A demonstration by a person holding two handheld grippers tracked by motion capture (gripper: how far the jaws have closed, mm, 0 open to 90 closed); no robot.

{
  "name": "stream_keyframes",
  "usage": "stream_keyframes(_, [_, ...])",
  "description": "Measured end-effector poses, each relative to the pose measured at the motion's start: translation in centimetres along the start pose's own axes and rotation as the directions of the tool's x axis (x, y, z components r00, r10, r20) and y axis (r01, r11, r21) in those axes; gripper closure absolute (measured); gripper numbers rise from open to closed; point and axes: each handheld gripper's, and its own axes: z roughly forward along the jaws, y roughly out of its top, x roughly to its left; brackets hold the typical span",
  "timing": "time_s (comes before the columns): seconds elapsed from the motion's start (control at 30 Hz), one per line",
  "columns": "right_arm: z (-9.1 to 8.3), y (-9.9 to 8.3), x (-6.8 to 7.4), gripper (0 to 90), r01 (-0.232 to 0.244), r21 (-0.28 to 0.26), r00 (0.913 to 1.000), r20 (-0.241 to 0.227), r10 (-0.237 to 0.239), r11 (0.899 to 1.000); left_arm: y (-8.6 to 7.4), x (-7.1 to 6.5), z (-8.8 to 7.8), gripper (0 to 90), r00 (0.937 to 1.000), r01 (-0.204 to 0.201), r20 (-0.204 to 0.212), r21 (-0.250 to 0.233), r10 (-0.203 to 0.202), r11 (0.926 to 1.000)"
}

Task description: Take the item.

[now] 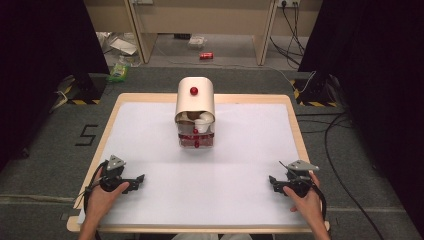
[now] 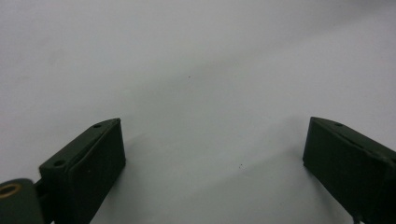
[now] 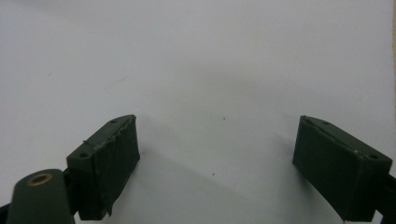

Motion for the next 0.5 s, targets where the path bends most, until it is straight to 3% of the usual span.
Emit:
stream_keyframes(0.27, [0.0,0.0,0.0,14.7,0.002,-0.001,1.0000,0.000,-0.002,1.000,0.0,-0.1,-0.1,7.6,1.0000,-0.009,0.000,-0.009,0.009,0.9999])
stream_keyframes(0.37, [0.0,0.0,0.0,14.6,0.003,0.000,1.0000,-0.002,-0.003,1.000,0.2,-0.3,-0.3,17.7,0.9999,0.009,0.006,-0.025,-0.008,0.9996])
stream_keyframes(0.4, [0.0,0.0,0.0,14.7,0.002,0.000,1.0000,-0.001,-0.002,1.000,0.2,-0.4,-0.3,13.8,0.9999,0.010,0.007,-0.025,-0.010,0.9996])
stream_keyframes(0.5, [0.0,0.0,0.0,14.8,0.000,0.000,1.0000,0.001,0.000,1.000,0.6,-1.0,-0.6,15.9,0.9999,-0.013,0.011,-0.044,0.013,0.9990])
